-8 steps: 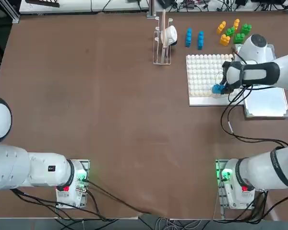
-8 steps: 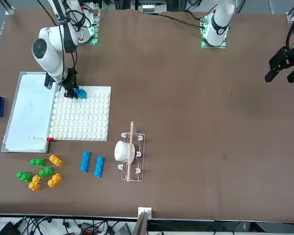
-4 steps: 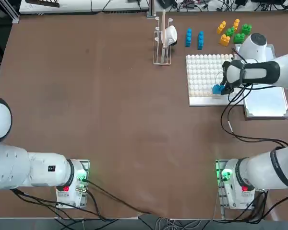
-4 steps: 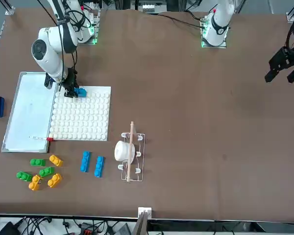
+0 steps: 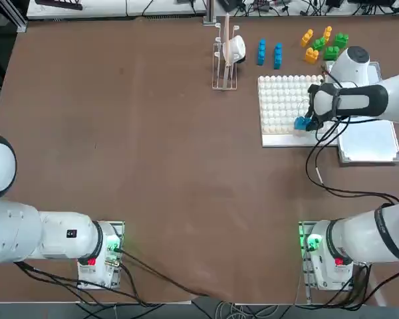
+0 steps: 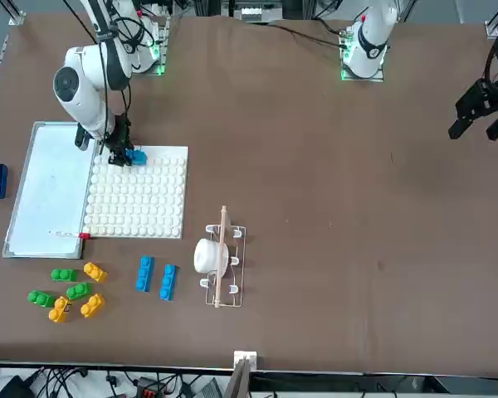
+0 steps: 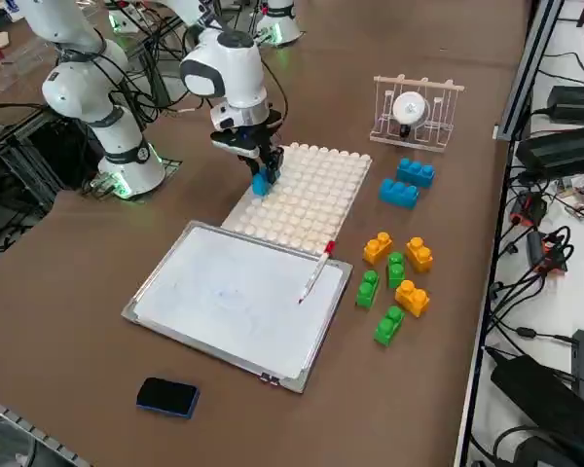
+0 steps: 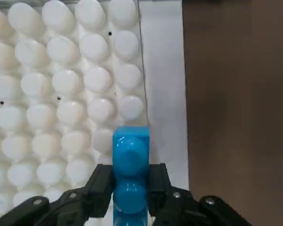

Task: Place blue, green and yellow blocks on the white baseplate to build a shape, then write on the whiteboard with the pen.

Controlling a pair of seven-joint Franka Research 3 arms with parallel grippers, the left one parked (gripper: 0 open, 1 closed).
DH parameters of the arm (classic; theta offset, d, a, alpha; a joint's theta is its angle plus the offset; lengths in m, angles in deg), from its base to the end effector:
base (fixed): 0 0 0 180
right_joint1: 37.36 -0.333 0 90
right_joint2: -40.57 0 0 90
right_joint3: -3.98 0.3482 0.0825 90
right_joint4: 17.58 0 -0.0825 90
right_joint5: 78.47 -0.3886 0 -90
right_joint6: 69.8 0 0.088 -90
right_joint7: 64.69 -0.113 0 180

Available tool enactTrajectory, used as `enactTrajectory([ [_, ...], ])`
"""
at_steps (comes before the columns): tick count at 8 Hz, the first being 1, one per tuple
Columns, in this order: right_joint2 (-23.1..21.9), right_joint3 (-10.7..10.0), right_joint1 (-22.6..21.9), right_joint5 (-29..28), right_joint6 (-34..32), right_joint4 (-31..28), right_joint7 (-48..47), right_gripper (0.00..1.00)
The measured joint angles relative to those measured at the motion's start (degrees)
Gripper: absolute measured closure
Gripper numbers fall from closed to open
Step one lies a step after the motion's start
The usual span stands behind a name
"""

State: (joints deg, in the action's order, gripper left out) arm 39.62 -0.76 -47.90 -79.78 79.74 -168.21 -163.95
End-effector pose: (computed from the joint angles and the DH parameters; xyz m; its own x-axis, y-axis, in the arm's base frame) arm 0.4296 0.0433 0.2755 -0.0800 -0.9967 -0.0123 -0.9968 0.0800 0.0047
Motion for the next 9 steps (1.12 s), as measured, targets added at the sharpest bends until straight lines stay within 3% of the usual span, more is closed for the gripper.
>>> enactTrajectory([
  [9, 0.2, 0.0, 0.0, 0.1, 0.3, 0.0, -0.7, 0.59],
])
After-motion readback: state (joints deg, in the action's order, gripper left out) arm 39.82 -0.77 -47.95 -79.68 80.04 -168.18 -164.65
